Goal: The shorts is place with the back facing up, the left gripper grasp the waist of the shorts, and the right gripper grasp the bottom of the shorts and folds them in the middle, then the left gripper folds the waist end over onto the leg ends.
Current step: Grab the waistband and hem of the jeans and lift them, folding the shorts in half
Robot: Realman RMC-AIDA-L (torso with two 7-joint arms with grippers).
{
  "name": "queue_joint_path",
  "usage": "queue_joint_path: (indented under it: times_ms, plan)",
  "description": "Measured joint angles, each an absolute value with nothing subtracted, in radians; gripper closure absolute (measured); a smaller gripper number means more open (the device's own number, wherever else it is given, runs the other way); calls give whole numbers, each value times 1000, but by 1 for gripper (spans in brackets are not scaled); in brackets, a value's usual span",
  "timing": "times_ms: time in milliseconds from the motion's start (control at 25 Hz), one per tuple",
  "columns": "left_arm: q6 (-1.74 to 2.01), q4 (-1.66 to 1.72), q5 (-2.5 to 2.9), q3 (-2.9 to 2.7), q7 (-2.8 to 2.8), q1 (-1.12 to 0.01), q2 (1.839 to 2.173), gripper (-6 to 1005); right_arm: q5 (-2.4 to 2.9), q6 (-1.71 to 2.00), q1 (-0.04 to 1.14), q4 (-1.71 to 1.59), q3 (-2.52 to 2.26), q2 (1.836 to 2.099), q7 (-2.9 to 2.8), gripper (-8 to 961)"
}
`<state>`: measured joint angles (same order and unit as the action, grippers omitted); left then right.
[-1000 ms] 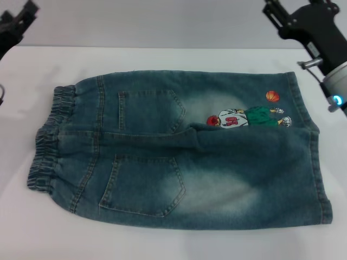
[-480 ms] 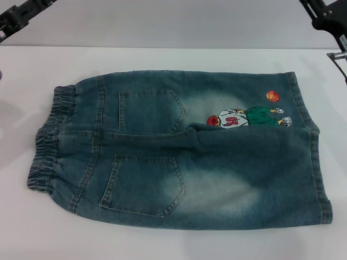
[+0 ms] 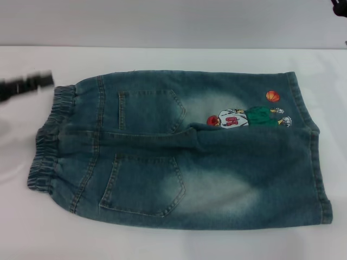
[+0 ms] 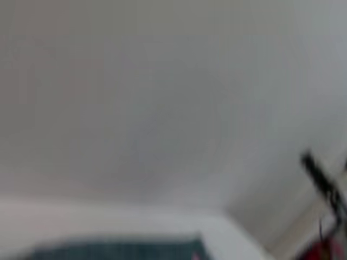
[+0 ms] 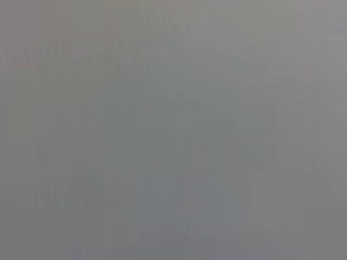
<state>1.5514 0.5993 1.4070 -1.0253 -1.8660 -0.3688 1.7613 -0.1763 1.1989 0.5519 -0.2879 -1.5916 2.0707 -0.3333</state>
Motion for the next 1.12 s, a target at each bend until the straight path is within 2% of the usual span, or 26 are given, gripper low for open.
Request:
queue_joint_path:
  times_ms: [360, 880, 1120]
  plan:
    - [1638, 648, 1732, -902, -1896, -344, 1775, 158, -172, 1206, 548, -286, -1584, 2071, -333, 217]
    - [1522, 646, 2022, -744, -1928, -338, 1836, 158, -172, 1205, 555, -290, -1588, 2071, -333, 216]
    - [1493, 641, 2052, -743, -1939, -340, 1842, 158, -172, 1201, 555, -290, -1585, 2071, -333, 216]
